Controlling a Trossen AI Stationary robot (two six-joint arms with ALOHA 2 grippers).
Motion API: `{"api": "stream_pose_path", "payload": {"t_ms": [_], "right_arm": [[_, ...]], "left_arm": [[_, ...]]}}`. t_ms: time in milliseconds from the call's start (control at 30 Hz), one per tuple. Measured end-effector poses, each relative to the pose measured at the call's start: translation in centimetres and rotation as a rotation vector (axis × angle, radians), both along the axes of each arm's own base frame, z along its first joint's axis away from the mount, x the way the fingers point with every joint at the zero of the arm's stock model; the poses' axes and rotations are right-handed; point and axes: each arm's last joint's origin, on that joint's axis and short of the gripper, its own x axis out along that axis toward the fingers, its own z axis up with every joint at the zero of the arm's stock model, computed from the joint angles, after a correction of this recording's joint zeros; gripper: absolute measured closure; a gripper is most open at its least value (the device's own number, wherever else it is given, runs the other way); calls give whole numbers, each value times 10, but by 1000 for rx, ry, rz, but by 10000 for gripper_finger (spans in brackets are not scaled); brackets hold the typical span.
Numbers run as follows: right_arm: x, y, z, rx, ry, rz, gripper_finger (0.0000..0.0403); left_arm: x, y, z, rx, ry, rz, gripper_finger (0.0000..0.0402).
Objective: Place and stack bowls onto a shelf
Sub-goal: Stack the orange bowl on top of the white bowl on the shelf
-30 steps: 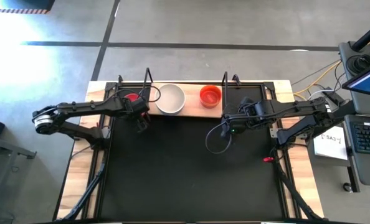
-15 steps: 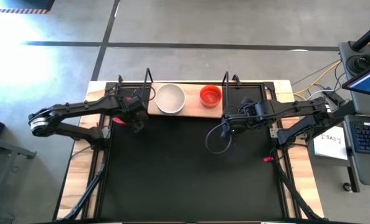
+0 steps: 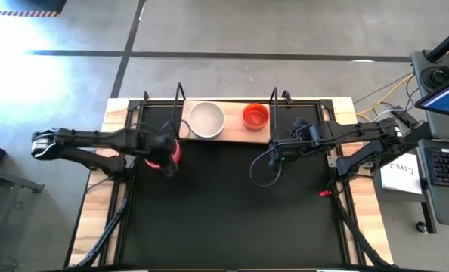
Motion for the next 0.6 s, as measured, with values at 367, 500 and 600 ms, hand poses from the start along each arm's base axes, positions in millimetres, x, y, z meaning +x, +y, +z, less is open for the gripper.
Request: {"api": "stream_pose_path", "payload": {"t_ms": [367,500,600], "right_arm": [[0,2,-1,36,24,62,184],[5,14,-5,40,65,186,184],[10,27,-10,50,81,285,184]], "left_arm": [[62,-72,5,-48,-177,-231,401],[97,-97,12,29,-178,-396,401],[124,-115,14,171,-169,-580,401]]}}
